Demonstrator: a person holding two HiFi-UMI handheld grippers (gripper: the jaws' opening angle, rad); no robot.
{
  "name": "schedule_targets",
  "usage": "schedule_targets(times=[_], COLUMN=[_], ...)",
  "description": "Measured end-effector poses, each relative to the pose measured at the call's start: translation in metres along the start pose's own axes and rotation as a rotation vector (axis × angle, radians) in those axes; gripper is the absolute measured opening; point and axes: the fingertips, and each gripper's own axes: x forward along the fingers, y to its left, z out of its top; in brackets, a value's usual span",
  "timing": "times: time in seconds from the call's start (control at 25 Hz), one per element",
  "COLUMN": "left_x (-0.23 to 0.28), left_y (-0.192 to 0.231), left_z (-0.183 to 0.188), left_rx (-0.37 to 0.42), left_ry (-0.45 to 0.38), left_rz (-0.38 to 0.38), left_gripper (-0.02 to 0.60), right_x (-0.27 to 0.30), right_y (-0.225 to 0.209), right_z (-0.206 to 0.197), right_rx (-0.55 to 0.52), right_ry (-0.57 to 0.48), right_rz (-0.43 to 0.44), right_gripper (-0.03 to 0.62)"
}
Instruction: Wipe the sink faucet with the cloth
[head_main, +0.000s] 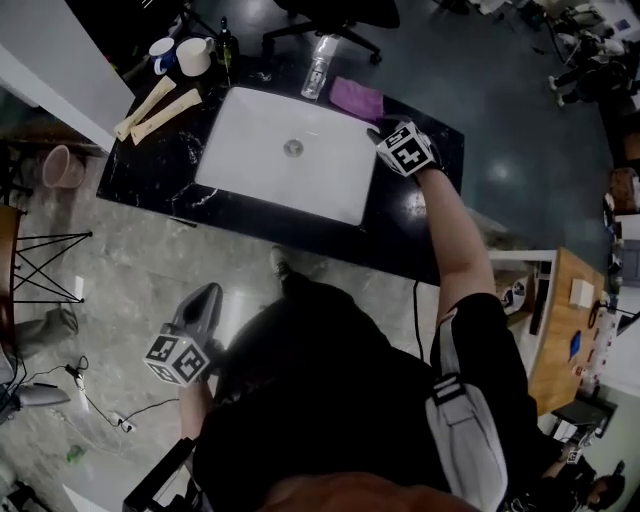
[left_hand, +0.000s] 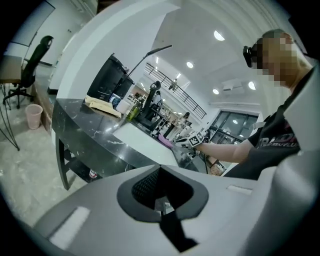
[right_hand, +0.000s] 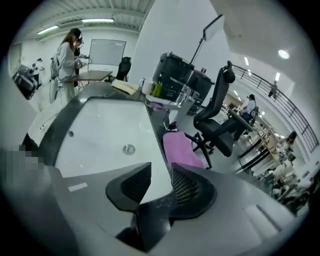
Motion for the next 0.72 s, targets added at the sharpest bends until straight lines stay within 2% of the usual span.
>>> schedule_targets(times=[0.16,0.36,0.48,0.56,0.72], left_x=[0.041,0.065,0.078,0.086,0.094], left_y=[0.010,0.023,0.028,0.029,0.033], left_z=[0.033,0.045,0.050,0.055,0.060], left_rx=[-0.010,-0.049,-0.058,-0.052,-0.043], left_ry=[-0.018,0.005,0.024,0.030,0.044], left_rz=[0.048,0.093,0.099,0.093,0.066], left_gripper=[-0.008,-0.008,-0.008,-0.008,-0.008], right_x=[0.059,0.101,0.110,0.114,0.118], right_y=[-0.044,-0.038,-0.039,-0.041,-0.045], right_z=[-0.007,-0.007,-0.006,-0.006,-0.006], right_rx=[-0.099,-0.240,-0.210,-0.180,-0.148], right_ry=[0.101,0.183,0.189,0.191,0.204], right_rz=[0.060,0.211,0.273,0.310,0.294], right_gripper=[0.151,0.175,0.172,0.147,0.084])
